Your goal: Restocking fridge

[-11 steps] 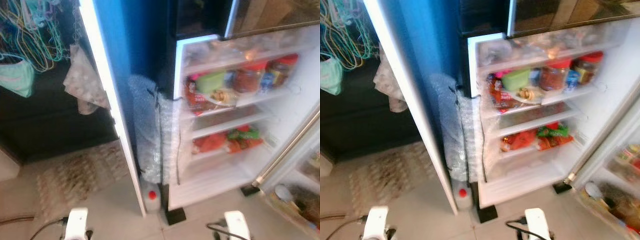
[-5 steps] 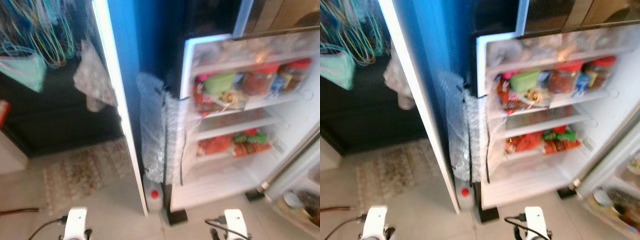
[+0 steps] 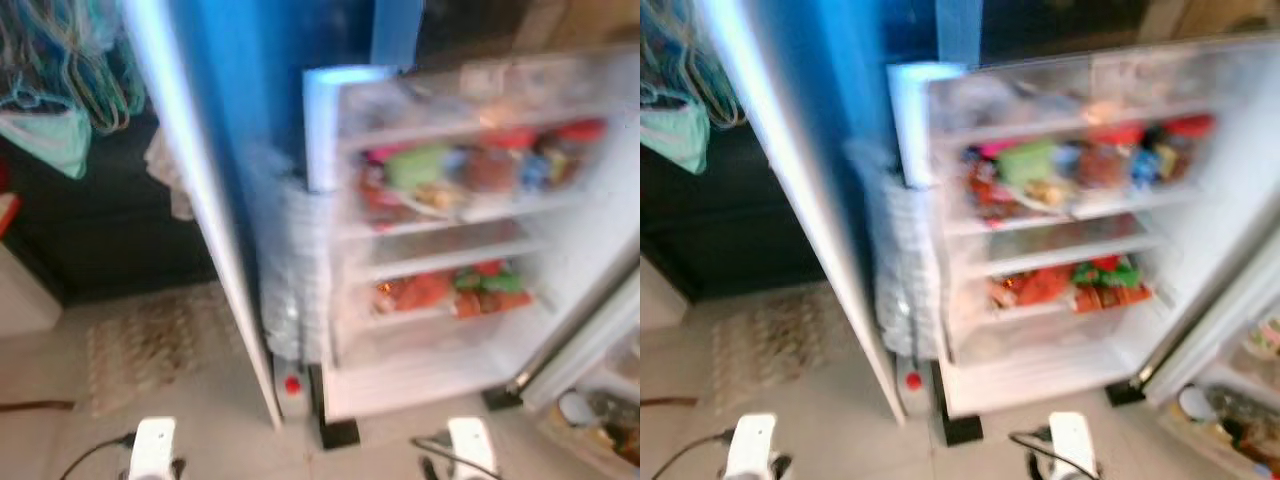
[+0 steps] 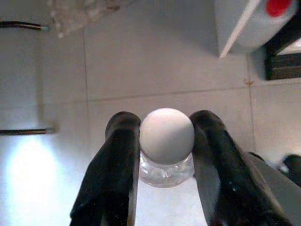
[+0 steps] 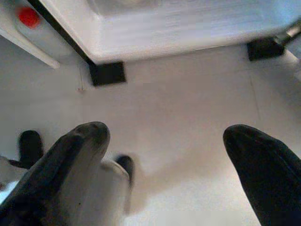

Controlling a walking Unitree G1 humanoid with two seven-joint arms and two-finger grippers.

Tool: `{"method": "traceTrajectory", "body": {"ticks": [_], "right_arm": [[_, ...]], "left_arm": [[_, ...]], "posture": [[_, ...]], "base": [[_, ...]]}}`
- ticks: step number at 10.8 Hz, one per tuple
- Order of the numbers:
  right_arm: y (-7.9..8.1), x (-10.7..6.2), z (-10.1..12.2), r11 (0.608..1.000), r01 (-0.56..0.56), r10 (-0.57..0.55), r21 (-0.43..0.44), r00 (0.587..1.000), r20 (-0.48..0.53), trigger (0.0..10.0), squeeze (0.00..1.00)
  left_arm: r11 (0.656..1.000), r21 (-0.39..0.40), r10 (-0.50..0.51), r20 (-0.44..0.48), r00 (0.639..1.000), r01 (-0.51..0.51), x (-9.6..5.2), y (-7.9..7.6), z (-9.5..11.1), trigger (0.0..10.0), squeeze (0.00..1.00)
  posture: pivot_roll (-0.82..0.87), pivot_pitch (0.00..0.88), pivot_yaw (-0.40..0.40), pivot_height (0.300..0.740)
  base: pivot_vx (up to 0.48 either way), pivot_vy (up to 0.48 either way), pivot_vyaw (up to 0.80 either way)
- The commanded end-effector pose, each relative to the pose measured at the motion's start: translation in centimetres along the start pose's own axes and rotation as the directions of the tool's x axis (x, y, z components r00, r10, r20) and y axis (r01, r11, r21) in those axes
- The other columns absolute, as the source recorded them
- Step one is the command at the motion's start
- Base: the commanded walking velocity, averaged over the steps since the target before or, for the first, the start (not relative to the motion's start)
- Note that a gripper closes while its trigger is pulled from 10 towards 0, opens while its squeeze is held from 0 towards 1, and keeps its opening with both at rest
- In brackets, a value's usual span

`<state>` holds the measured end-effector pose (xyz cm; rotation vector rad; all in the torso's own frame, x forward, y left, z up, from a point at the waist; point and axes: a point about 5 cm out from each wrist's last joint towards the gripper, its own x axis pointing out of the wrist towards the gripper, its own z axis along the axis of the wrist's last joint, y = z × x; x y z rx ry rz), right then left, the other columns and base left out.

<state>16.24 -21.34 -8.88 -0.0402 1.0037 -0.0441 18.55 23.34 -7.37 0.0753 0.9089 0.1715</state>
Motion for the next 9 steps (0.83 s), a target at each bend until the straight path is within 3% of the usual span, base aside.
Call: {"method": "traceTrajectory", "body": {"ticks": [1, 4, 9], "right_arm": [[0.34, 0.15, 0.69, 1.000, -0.011, 0.011, 0.008, 1.000, 0.019, 10.0, 0.00], [0.12, 0.18, 1.02, 0.998, 0.000, -0.001, 0.059, 1.000, 0.031, 10.0, 0.00], [0.10, 0.19, 1.13, 0.998, -0.001, -0.002, 0.063, 0.999, 0.034, 10.0, 0.00]], "left_arm": [[1.000, 0.004, 0.019, -0.015, 1.000, -0.019, -0.08, 0.68, -0.31, 10.0, 0.00], [1.000, 0.006, 0.018, -0.016, 1.000, -0.018, -0.08, 0.70, -0.30, 10.0, 0.00], [1.000, 0.005, 0.013, -0.013, 1.000, -0.013, -0.06, 0.68, -0.22, 10.0, 0.00]], "posture": [[-0.09, 0.000, 0.037, 0.740], [-0.09, 0.000, 0.039, 0.740], [-0.09, 0.000, 0.045, 0.740]], "base": [[0.000, -0.315, 0.00], [0.000, -0.314, 0.00], [0.000, -0.313, 0.00]]}}
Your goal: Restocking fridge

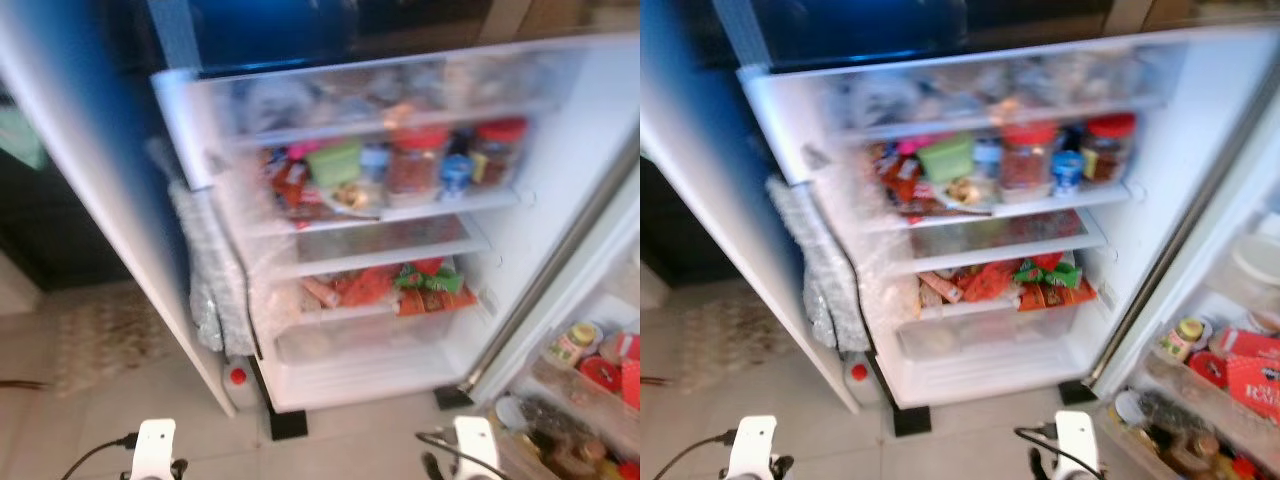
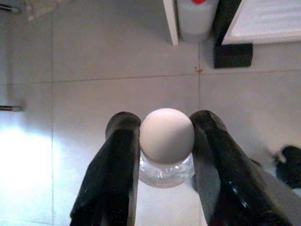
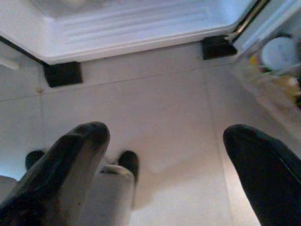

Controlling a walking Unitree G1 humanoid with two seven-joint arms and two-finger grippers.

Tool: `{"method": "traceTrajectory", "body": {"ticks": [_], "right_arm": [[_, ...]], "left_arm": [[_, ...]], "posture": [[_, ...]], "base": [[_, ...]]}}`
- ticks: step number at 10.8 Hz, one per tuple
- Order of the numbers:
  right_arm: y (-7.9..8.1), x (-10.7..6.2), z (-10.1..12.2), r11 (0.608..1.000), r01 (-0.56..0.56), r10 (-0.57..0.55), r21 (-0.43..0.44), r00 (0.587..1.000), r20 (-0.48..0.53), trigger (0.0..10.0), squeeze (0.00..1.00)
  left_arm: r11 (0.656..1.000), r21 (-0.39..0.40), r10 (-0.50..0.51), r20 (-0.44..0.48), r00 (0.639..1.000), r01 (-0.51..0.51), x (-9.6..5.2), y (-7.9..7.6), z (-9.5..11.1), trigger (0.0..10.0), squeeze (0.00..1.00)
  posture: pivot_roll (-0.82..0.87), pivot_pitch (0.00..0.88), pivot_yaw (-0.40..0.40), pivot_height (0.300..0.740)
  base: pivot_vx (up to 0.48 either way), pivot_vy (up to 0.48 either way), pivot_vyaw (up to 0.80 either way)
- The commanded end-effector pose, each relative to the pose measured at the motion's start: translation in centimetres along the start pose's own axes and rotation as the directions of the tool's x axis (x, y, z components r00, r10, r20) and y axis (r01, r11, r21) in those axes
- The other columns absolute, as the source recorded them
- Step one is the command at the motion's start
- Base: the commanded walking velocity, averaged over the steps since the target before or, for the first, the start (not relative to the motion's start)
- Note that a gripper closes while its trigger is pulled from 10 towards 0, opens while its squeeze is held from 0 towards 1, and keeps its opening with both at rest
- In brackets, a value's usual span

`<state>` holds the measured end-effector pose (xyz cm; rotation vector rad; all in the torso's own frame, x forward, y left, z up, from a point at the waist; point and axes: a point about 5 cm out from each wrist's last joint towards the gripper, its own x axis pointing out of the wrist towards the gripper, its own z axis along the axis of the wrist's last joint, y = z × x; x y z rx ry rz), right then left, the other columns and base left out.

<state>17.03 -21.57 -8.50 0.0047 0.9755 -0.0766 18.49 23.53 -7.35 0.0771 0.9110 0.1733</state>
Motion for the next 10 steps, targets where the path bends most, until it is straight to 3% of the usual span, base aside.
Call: {"method": "traceTrajectory", "body": {"ticks": [1, 10], "right_arm": [[0.35, 0.09, 0.24, 1.000, -0.006, 0.006, 0.007, 1.000, 0.006, 10.0, 0.00], [0.28, 0.05, 0.35, 1.000, -0.004, 0.004, 0.013, 1.000, 0.028, 10.0, 0.00]], "left_arm": [[1.000, 0.004, 0.011, -0.011, 1.000, -0.011, -0.04, 0.49, -0.17, 10.0, 0.00], [1.000, 0.002, 0.008, -0.009, 1.000, -0.008, -0.05, 0.42, -0.21, 10.0, 0.00]], "posture": [[-0.09, 0.000, 0.046, 0.740], [-0.09, 0.000, 0.042, 0.740]], "base": [[0.000, -0.311, 0.00], [0.000, -0.274, 0.00]]}}
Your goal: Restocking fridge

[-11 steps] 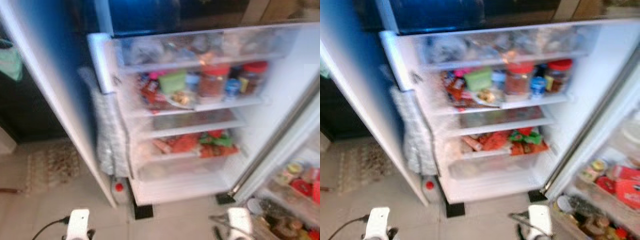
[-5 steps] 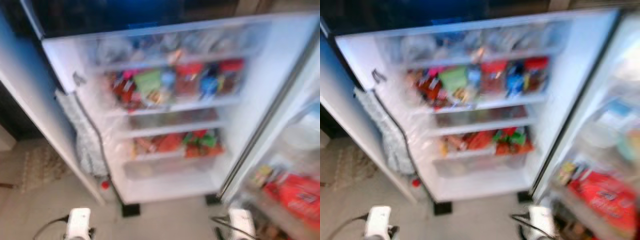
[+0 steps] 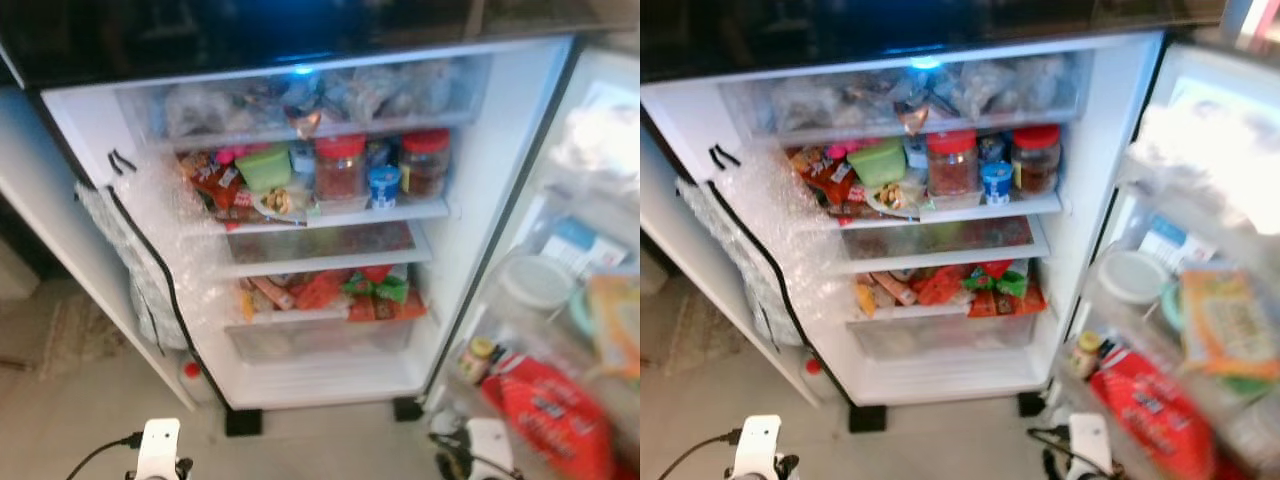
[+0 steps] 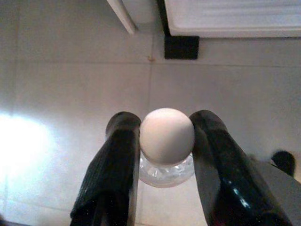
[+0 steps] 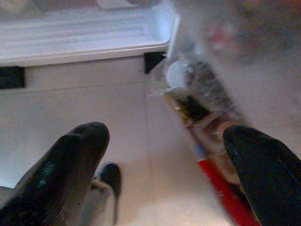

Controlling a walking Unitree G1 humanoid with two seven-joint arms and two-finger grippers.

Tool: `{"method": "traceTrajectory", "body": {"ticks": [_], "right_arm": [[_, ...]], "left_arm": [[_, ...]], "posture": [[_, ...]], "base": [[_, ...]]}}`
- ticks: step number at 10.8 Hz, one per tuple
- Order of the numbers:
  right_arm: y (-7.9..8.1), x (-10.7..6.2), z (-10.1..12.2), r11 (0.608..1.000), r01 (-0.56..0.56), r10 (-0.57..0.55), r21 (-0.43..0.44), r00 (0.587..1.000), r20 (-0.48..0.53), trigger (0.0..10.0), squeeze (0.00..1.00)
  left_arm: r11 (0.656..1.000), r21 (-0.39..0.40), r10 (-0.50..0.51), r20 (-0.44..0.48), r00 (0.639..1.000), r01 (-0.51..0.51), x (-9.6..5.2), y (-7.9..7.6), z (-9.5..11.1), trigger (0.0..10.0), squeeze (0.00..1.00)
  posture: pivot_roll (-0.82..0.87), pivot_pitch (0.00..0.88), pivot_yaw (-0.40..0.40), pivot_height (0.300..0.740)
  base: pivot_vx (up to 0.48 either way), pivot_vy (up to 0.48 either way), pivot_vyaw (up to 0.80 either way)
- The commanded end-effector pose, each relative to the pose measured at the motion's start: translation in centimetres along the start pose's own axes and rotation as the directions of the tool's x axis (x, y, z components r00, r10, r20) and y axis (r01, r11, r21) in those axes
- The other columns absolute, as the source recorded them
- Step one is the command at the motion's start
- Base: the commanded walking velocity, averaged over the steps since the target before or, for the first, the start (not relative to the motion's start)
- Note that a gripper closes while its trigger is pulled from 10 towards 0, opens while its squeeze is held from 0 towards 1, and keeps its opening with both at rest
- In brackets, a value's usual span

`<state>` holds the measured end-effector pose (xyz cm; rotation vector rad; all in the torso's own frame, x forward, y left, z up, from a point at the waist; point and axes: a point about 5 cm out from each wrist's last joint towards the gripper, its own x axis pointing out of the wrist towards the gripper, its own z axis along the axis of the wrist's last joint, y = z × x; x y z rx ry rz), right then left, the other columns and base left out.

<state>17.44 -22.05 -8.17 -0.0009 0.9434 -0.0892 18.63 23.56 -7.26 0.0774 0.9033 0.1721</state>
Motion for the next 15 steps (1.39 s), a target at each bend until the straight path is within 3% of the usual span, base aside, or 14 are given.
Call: {"method": "traceTrajectory", "body": {"ticks": [1, 7, 8, 9, 10, 11, 12, 13, 14, 15], "right_arm": [[0.7, 0.1, -0.2, 1.000, -0.016, 0.016, 0.004, 1.000, -0.005, 10.0, 0.00], [0.6, 0.0, -0.2, 1.000, -0.023, 0.022, -0.016, 1.000, -0.004, 10.0, 0.00], [0.6, 0.0, -0.2, 1.000, -0.024, 0.024, -0.015, 1.000, -0.005, 10.0, 0.00], [0.6, 0.0, -0.1, 0.999, -0.027, 0.027, -0.017, 1.000, -0.007, 10.0, 0.00], [0.6, 0.0, -0.1, 0.999, -0.030, 0.030, -0.020, 1.000, -0.009, 10.0, 0.00], [0.5, 0.0, -0.1, 0.999, -0.038, 0.037, -0.030, 0.999, -0.013, 10.0, 0.00], [0.5, 0.1, 0.0, 0.998, -0.044, 0.043, -0.044, 0.999, -0.017, 10.0, 0.00], [0.5, 0.1, 0.0, 0.999, -0.041, 0.040, -0.024, 0.999, -0.008, 10.0, 0.00], [0.6, 0.1, 0.1, 0.999, -0.042, 0.042, -0.027, 0.999, -0.007, 10.0, 0.00], [0.6, 0.1, 0.2, 0.999, -0.036, 0.036, -0.011, 0.999, -0.002, 10.0, 0.00]], "left_arm": [[1.000, 0.002, 0.007, -0.016, 1.000, -0.007, -0.1, 0.4, -0.4, 10.0, 0.00], [1.000, -0.017, 0.007, 0.084, 0.996, -0.006, -0.2, 0.3, 0.4, 10.0, 0.00], [0.998, -0.059, 0.012, 0.136, 0.991, -0.004, -0.2, 0.2, 0.7, 10.0, 0.00], [1.000, -0.017, 0.016, 0.251, 0.968, -0.012, -0.2, 0.2, 3.0, 10.0, 0.00], [0.999, 0.017, 0.030, 0.414, 0.910, -0.040, -0.4, 0.1, 6.7, 10.0, 0.00], [0.991, 0.121, -0.021, 0.526, 0.850, -0.050, -0.9, 0.4, 9.4, 10.0, 0.00], [0.987, 0.159, -0.078, 0.609, 0.789, -0.025, -1.5, 0.1, 11.3, 10.0, 0.00], [0.987, 0.153, -0.148, 0.714, 0.684, 0.054, -2.7, -2.0, 13.1, 10.0, 0.00], [0.988, 0.128, -0.152, 0.742, 0.653, 0.085, -3.2, -3.1, 12.8, 10.0, 0.00], [0.994, 0.071, -0.111, 0.762, 0.637, 0.089, -3.5, -3.3, 12.3, 10.0, 0.00]], "posture": [[-0.09, 0.000, 0.042, 0.740], [-0.09, 0.000, 0.038, 0.740], [-0.09, 0.000, 0.035, 0.740], [-0.08, 0.000, 0.034, 0.740], [-0.07, 0.000, 0.028, 0.740], [-0.04, 0.000, 0.017, 0.740], [-0.05, 0.000, 0.018, 0.740], [-0.06, 0.000, 0.027, 0.740], [-0.07, 0.000, 0.033, 0.740], [-0.07, 0.000, 0.028, 0.740]], "base": [[0.000, 0.000, 0.00], [0.000, 0.000, 0.00], [0.000, 0.000, 0.00], [0.000, 0.000, 0.00], [0.000, 0.000, 0.00], [0.000, 0.000, 0.00], [0.000, 0.000, 0.00], [0.000, 0.000, 0.00], [0.000, 0.000, 0.00], [0.000, 0.000, 0.00]]}}
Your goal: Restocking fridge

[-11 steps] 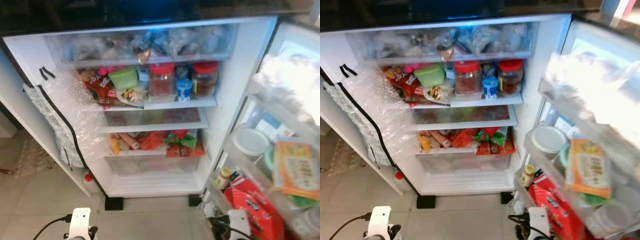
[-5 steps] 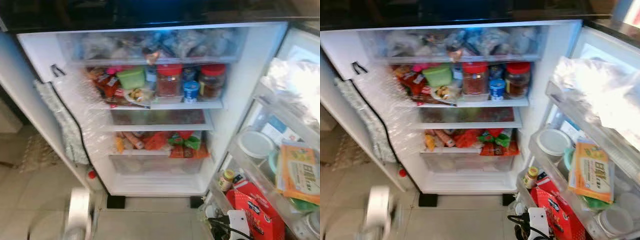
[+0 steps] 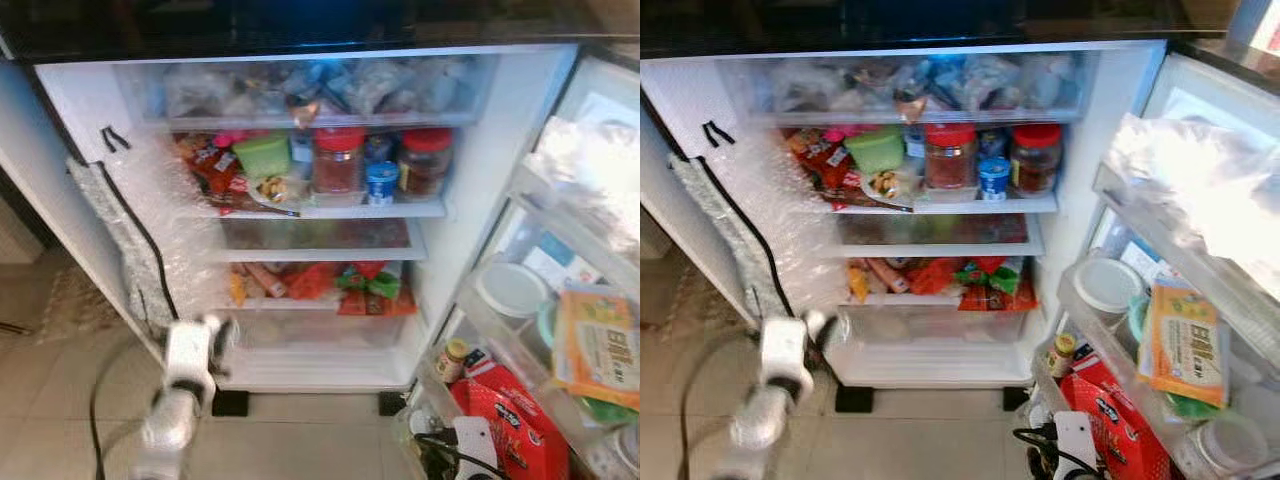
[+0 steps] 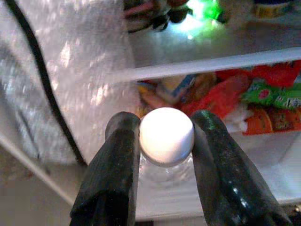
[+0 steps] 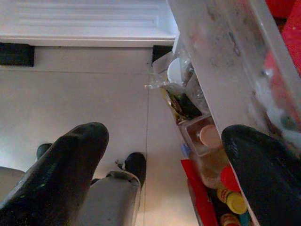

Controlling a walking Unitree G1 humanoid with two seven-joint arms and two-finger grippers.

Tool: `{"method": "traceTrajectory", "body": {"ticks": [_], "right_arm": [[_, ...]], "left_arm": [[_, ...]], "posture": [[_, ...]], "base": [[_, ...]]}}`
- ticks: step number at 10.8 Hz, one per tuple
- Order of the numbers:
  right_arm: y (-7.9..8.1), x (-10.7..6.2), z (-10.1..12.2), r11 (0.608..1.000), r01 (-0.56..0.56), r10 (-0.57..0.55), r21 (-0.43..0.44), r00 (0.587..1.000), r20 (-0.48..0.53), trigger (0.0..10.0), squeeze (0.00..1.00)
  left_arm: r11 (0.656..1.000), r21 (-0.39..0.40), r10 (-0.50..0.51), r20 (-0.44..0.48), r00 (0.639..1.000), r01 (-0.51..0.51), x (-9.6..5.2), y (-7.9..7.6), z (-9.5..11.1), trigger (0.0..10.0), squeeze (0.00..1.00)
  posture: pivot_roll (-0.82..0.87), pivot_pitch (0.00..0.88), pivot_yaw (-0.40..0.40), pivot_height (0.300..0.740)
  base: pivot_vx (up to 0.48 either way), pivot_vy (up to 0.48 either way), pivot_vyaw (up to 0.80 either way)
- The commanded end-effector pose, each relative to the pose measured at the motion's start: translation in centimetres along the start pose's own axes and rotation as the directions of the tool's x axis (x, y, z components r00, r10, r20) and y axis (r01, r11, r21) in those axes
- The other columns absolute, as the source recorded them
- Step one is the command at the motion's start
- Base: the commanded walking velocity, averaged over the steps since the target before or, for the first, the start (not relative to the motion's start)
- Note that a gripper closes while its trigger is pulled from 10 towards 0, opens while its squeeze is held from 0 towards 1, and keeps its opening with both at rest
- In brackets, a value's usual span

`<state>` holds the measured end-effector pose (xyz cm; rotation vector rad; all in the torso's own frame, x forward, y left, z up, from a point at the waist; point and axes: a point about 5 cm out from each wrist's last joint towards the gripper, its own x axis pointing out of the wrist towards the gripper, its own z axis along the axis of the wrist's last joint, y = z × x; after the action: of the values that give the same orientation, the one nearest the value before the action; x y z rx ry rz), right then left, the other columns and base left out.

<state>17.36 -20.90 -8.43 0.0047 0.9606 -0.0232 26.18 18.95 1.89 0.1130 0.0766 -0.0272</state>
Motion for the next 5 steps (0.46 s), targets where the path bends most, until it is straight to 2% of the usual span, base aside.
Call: {"method": "traceTrajectory", "body": {"ticks": [1, 3, 5], "right_arm": [[-0.5, 0.0, 0.6, 1.000, 0.021, -0.021, 0.014, 1.000, 0.017, 10.0, 0.00], [-0.4, 0.2, 1.3, 0.999, 0.027, -0.027, 0.021, 0.999, 0.034, 10.0, 0.00], [-0.7, 0.2, 1.7, 0.999, 0.039, -0.040, 0.033, 0.998, 0.039, 10.0, 0.00]], "left_arm": [[1.000, -0.013, 0.029, 0.070, 0.997, -0.028, 0.2, 0.5, 1.2, 10.0, 0.00], [0.999, -0.044, 0.018, 0.107, 0.994, -0.013, 0.8, -0.1, 2.3, 10.0, 0.00], [0.998, -0.055, 0.014, 0.113, 0.994, -0.007, 1.1, -0.5, 2.6, 10.0, 0.00]], "posture": [[-0.08, 0.000, 0.031, 0.740], [-0.08, 0.000, 0.046, 0.740], [-0.08, 0.000, 0.035, 0.740]], "base": [[0.000, 0.000, 0.00], [0.000, 0.000, 0.00], [0.000, 0.000, 0.00]]}}
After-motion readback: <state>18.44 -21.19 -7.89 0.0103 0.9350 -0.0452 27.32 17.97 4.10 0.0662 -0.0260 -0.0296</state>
